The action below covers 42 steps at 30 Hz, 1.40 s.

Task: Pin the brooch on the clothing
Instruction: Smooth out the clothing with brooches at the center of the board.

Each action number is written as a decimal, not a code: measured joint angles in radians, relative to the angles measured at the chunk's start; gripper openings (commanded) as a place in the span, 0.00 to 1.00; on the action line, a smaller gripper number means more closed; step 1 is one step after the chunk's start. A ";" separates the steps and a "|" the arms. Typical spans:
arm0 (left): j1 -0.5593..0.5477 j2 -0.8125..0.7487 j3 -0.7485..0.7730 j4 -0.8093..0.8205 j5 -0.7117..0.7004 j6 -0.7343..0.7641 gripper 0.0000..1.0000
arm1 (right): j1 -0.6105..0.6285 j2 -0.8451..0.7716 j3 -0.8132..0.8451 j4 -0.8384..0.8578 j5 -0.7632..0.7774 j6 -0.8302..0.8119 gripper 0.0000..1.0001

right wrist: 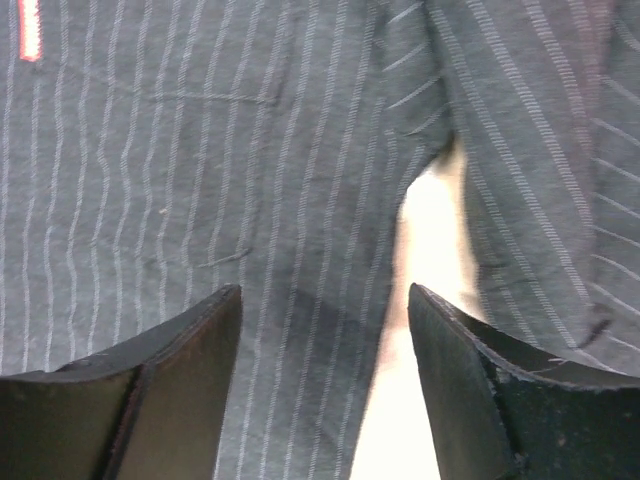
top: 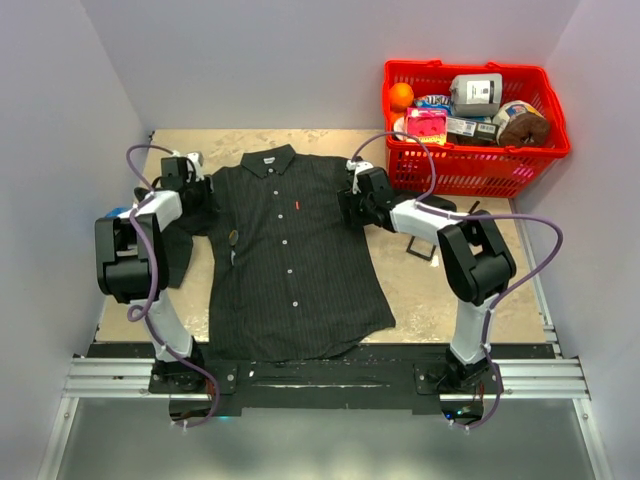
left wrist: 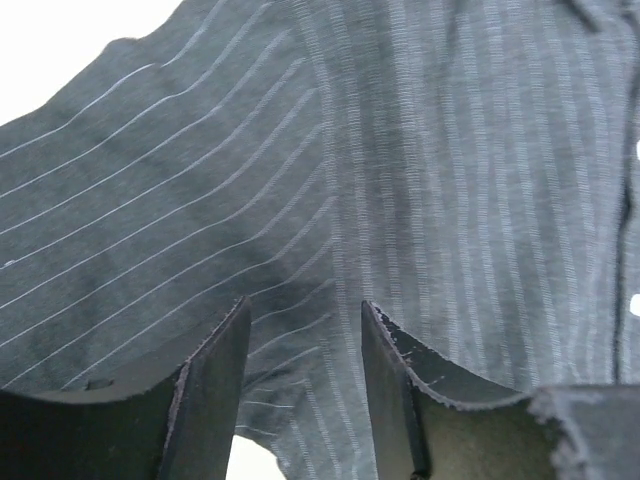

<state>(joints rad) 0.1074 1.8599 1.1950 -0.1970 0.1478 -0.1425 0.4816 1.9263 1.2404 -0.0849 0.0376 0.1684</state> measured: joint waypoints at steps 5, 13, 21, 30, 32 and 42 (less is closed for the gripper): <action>0.051 0.019 0.002 0.001 0.008 -0.010 0.44 | -0.013 0.011 -0.003 0.018 0.000 0.004 0.54; 0.101 0.065 0.003 0.018 0.045 -0.020 0.39 | -0.017 0.051 -0.001 0.021 0.043 0.021 0.27; 0.148 0.070 0.007 0.019 0.050 -0.022 0.36 | -0.035 0.052 -0.001 0.010 0.079 0.038 0.07; 0.164 0.071 0.007 0.019 0.033 -0.019 0.36 | -0.055 0.051 -0.001 0.003 0.087 0.058 0.04; 0.164 0.071 0.007 0.020 0.026 -0.015 0.36 | -0.059 0.051 -0.001 0.002 0.092 0.060 0.05; 0.084 -0.008 -0.020 0.016 -0.002 0.031 0.73 | -0.065 0.002 -0.001 -0.044 0.095 0.050 0.66</action>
<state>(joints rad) 0.1913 1.8519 1.1748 -0.1814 0.1463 -0.1120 0.4168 1.9278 1.2392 -0.1291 0.1322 0.2188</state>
